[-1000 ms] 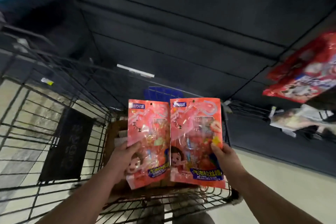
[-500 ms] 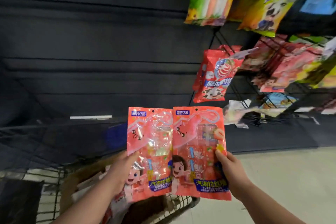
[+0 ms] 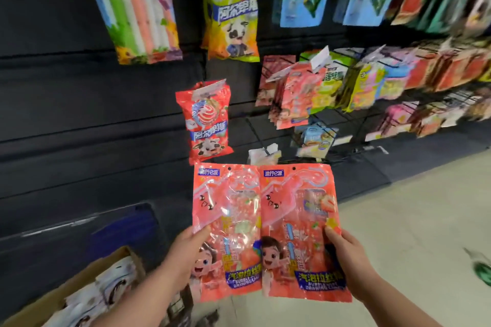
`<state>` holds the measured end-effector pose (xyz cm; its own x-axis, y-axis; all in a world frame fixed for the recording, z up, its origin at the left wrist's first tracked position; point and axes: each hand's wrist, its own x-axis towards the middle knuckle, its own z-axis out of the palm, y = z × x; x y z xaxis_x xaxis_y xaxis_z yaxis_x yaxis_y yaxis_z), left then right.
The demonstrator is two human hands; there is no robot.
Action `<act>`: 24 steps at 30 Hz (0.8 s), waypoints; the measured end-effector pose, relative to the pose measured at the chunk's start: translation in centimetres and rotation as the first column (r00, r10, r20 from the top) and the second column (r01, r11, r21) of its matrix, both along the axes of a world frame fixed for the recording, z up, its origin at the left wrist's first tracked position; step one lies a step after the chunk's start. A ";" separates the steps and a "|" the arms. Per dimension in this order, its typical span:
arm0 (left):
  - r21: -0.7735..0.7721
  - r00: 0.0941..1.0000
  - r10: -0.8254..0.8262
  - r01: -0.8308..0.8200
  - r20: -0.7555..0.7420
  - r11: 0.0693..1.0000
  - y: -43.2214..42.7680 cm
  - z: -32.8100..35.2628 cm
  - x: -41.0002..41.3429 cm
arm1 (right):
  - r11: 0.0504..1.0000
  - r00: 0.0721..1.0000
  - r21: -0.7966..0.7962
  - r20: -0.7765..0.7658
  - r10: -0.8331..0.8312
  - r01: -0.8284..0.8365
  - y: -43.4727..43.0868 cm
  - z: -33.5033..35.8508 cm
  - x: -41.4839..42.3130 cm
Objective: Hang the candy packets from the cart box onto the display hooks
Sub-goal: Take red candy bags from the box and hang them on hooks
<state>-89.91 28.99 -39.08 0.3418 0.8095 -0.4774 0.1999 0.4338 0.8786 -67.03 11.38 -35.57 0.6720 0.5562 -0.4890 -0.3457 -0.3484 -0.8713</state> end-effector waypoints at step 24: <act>0.007 0.995 -0.065 0.065 0.081 0.998 -2.5 4.1 16.9 | 0.988 0.993 0.127 0.077 -0.093 0.083 -3.7 4.3 14.8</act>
<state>-72.99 26.51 -35.00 0.4311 0.7865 -0.4422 0.1557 0.4179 0.8950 -52.19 7.65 -31.24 0.7561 0.5459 -0.3611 -0.2951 -0.2081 -0.9325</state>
